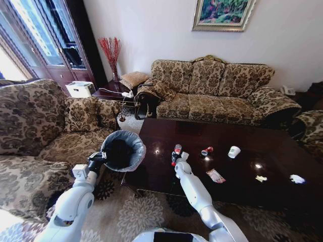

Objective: Move to the front of the table and place the trash on the table into the trash bin.

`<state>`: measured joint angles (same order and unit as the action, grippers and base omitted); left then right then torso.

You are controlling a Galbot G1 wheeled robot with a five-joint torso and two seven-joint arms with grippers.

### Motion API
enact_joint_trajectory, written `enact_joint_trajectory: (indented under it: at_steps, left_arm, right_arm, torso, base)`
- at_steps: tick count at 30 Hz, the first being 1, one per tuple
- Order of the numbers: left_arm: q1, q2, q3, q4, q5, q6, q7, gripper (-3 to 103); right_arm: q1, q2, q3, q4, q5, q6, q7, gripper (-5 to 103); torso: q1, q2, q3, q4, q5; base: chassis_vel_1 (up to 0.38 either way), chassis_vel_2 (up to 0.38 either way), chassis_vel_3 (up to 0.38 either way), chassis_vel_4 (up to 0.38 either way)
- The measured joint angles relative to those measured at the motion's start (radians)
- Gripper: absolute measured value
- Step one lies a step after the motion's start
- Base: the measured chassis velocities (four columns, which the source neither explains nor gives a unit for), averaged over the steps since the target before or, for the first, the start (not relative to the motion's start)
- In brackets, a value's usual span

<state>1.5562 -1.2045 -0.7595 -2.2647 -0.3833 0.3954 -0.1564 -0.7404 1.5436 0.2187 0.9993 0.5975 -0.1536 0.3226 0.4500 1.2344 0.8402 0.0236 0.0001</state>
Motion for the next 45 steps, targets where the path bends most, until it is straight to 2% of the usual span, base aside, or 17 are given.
enact_joint_trajectory:
  at_steps: [6,8,10,12,13,14,16,18,21,26,27,29,31,34,37,42,45]
  left_arm:
    - [-0.003,0.013,0.023,-0.004,-0.001,0.0,0.001,3]
    - [-0.02,0.038,0.053,0.004,-0.017,0.0,0.009,3]
    - [-0.026,0.045,0.059,0.007,-0.023,0.0,0.01,3]
    - [-0.056,0.08,0.085,0.015,-0.061,0.016,0.014,3]
    - [-0.073,0.098,0.096,0.015,-0.086,0.03,0.016,3]
    - [-0.073,0.098,0.096,0.015,-0.086,0.03,0.016,3]
    - [-0.132,0.146,0.131,0.028,-0.157,0.069,0.02,3]
    - [-0.146,0.158,0.143,0.036,-0.17,0.072,0.019,3]
    - [-0.221,0.229,0.24,0.099,-0.202,0.054,0.019,3]
    - [-0.284,0.266,0.301,0.141,-0.227,0.056,0.015,3]
    - [-0.328,0.284,0.332,0.165,-0.242,0.065,0.01,3]
    - [-0.336,0.289,0.335,0.169,-0.246,0.068,0.01,3]
    - [-0.343,0.307,0.328,0.173,-0.263,0.078,0.006,3]
    - [-0.349,0.323,0.32,0.175,-0.278,0.088,0.002,3]
    - [-0.358,0.34,0.311,0.174,-0.321,0.114,0.001,3]
    - [-0.366,0.341,0.308,0.172,-0.339,0.134,0.0,3]
    - [-0.371,0.341,0.308,0.173,-0.344,0.14,0.0,3]
  right_arm:
    - [-0.092,-0.09,-0.049,0.293,-0.065,0.001,0.011,24]
    - [-0.141,-0.219,-0.096,0.559,-0.047,-0.035,-0.008,23]
    - [-0.147,-0.247,-0.104,0.61,-0.042,-0.04,-0.019,23]
    - [-0.163,-0.364,-0.122,0.79,-0.014,-0.052,-0.081,23]
    - [-0.163,-0.405,-0.125,0.857,0.008,-0.056,-0.105,23]
    - [-0.163,-0.405,-0.125,0.857,0.008,-0.056,-0.105,23]
    - [-0.13,-0.499,-0.134,0.996,0.079,-0.049,-0.151,23]
    - [-0.115,-0.517,-0.141,1.015,0.092,-0.037,-0.155,23]
    - [0.007,-0.589,-0.203,1.096,0.177,0.01,-0.161,23]
    - [0.124,-0.62,-0.3,1.126,0.277,0.029,-0.169,23]
    - [0.202,-0.621,-0.391,1.123,0.329,0.037,-0.19,23]
    - [0.22,-0.618,-0.413,1.117,0.336,0.04,-0.196,23]
    - [0.31,-0.57,-0.528,1.062,0.348,0.064,-0.236,23]
    - [0.36,-0.532,-0.603,1.014,0.321,0.083,-0.273,23]
    - [0.38,-0.507,-0.655,0.948,0.234,0.108,-0.325,23]
    - [0.381,-0.492,-0.697,0.882,0.128,0.15,-0.371,23]
    - [0.378,-0.492,-0.705,0.875,0.111,0.155,-0.373,23]
  torso:
    - [0.0,0.0,0.0,-0.0005,0.0004]
    - [0.0,0.0,0.0,-0.0003,-0.0001]
    - [0.0,0.0,0.0,-0.0004,-0.0001]
    - [0.0,0.0,0.0,-0.0005,-0.0004]
    - [0.0,0.0,0.0,-0.0005,0.0001]
    - [0.0,0.0,0.0,-0.0005,0.0001]
    - [0.0,0.0,0.0,-0.0005,0.0003]
    - [0.0,0.0,0.0,-0.0005,0.0003]
    - [0.0,0.0,0.0,-0.0002,-0.0003]
    - [0.0,0.0,0.0,0.0004,-0.0005]
    - [0.0,0.0,0.0,-0.0004,-0.0003]
    - [0.0,0.0,0.0,-0.0006,-0.0004]
    - [0.0,0.0,0.0,-0.0002,-0.0002]
    - [0.0,0.0,0.0,0.001,-0.0002]
    - [0.0,0.0,0.0,-0.0003,-0.0006]
    - [0.0,0.0,0.0,-0.0006,0.0001]
    - [0.0,0.0,0.0,-0.0005,0.0]
  base:
    - [0.0,0.0,0.0,0.0]
    - [0.0,0.0,0.0,0.0]
    - [0.0,0.0,0.0,0.0]
    - [0.0,0.0,0.0,0.0]
    - [0.0,0.0,0.0,0.0]
    - [0.0,0.0,0.0,0.0]
    - [0.0,0.0,0.0,0.0]
    - [0.0,0.0,0.0,0.0]
    - [0.0,0.0,0.0,0.0]
    - [0.0,0.0,0.0,0.0]
    - [0.0,0.0,0.0,0.0]
    - [0.0,0.0,0.0,0.0]
    - [0.0,0.0,0.0,0.0]
    - [0.0,0.0,0.0,0.0]
    - [0.0,0.0,0.0,0.0]
    - [0.0,0.0,0.0,0.0]
    - [0.0,0.0,0.0,0.0]
